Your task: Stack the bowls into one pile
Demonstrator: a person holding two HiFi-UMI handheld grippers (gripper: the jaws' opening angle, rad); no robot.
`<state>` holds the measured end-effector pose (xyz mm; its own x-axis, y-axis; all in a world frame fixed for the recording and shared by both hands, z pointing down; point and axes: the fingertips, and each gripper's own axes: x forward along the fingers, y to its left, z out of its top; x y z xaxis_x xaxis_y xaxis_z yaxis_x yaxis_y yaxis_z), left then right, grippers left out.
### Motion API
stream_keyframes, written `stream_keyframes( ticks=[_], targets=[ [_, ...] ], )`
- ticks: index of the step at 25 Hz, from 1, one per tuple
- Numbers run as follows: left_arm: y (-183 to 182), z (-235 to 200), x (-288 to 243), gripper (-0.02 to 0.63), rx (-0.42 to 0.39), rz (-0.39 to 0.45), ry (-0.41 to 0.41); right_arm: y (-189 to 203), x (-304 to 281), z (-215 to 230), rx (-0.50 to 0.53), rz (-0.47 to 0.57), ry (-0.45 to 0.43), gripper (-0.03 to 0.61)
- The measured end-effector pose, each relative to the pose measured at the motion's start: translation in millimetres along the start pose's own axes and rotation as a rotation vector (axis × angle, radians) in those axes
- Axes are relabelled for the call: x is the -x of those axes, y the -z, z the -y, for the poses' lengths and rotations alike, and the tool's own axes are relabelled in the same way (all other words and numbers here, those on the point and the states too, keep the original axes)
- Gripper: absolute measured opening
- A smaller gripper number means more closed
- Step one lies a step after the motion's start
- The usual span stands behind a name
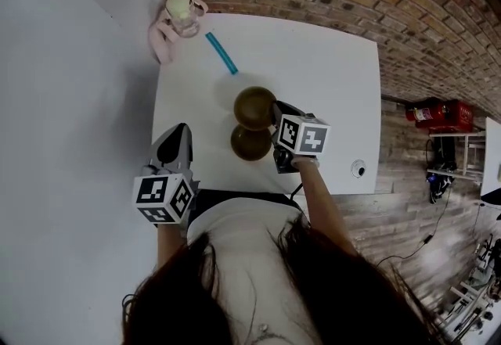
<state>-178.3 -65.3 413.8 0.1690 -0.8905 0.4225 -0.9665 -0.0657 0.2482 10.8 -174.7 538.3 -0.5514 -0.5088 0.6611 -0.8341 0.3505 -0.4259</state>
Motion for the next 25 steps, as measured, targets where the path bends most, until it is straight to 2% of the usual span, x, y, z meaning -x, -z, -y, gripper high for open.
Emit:
stream_keyframes(
  ticks=[9,25],
  targets=[
    [6.1,6.2,6.5,0.003,-0.009,0.0,0.032,9.5,14.9,-2.8,-0.009,0.027,0.008,0.021],
    [20.0,16.6,17.6,0.003,-0.01,-0.023,0.068,37.1,33.3,-6.1,-0.044,0.018,0.011,0.021]
  ],
)
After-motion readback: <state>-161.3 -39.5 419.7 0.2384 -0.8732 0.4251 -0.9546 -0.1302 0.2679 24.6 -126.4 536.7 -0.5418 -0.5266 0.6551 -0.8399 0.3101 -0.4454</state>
